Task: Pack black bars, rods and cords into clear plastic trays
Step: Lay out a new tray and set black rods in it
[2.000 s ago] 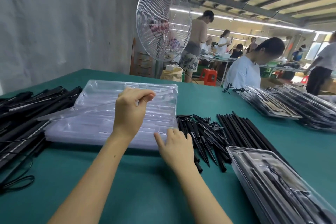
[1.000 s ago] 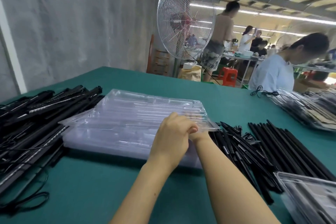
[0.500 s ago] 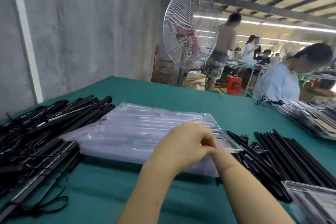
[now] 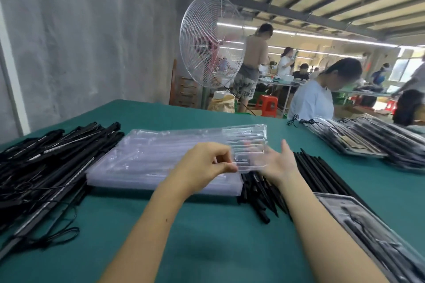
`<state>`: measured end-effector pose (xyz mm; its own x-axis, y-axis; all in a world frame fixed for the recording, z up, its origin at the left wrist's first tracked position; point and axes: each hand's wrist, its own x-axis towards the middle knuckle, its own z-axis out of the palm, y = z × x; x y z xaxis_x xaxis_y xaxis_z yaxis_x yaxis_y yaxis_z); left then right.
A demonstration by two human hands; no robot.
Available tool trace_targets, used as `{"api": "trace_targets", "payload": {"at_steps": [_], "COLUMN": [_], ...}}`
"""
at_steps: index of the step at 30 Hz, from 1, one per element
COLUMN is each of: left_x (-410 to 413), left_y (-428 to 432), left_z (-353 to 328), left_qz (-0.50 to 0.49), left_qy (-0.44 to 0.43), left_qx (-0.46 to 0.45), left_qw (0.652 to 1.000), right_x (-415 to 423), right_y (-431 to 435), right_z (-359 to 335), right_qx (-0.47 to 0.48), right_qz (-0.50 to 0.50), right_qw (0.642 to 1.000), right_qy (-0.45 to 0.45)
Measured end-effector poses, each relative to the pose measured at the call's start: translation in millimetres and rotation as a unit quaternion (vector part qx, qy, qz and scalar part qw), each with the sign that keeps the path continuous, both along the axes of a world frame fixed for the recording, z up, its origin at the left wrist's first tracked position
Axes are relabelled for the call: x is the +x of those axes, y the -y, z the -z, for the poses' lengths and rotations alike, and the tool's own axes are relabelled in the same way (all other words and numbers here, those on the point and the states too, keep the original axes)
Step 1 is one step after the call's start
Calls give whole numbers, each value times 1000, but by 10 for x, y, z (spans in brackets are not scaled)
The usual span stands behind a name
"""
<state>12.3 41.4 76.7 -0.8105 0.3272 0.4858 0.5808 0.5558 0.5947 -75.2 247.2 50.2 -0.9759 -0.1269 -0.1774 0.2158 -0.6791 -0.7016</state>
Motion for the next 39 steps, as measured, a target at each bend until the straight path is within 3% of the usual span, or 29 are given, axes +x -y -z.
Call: {"api": "trace_targets", "payload": {"at_steps": [1,4,7,11,15,20,24,26,29,31,34,39], "left_x": [16,158,372,649,832,747,604,571,538,520,503,539], "left_y": [-20,-109,-229,-280,-47,666,1283,1523,1701,1724,1731,1708], "left_z": [50,215,393,650,775,717,840,967,1172,1261,1285,1186], "left_qz": [-17,-42,-28,31,68,-113,-299,-331,-295,-266,-265,-251], "left_qy": [-8,-34,-62,-28,-45,-74,-37,7,65,97,125,153], "left_qx": [-9,-66,-148,-249,-197,-85,-62,-97,-157,-199,-214,-152], "left_qw": [1000,996,987,967,977,987,952,939,940,938,932,944], "right_x": [67,302,414,598,746,839,808,796,760,734,712,624], "right_y": [-50,-59,-22,-113,-144,-250,-310,-288,-213,-160,-80,-9], "right_z": [-7,9,25,156,266,264,362,432,548,618,663,462], "right_qx": [-3,200,304,315,322,367,422,435,471,562,727,812], "right_qz": [-18,-44,23,76,99,93,94,107,113,105,91,25], "right_qw": [1000,978,952,946,940,924,902,894,875,820,680,583], "right_qy": [-18,-29,-22,-19,-57,-54,-22,-6,17,12,-16,9]}}
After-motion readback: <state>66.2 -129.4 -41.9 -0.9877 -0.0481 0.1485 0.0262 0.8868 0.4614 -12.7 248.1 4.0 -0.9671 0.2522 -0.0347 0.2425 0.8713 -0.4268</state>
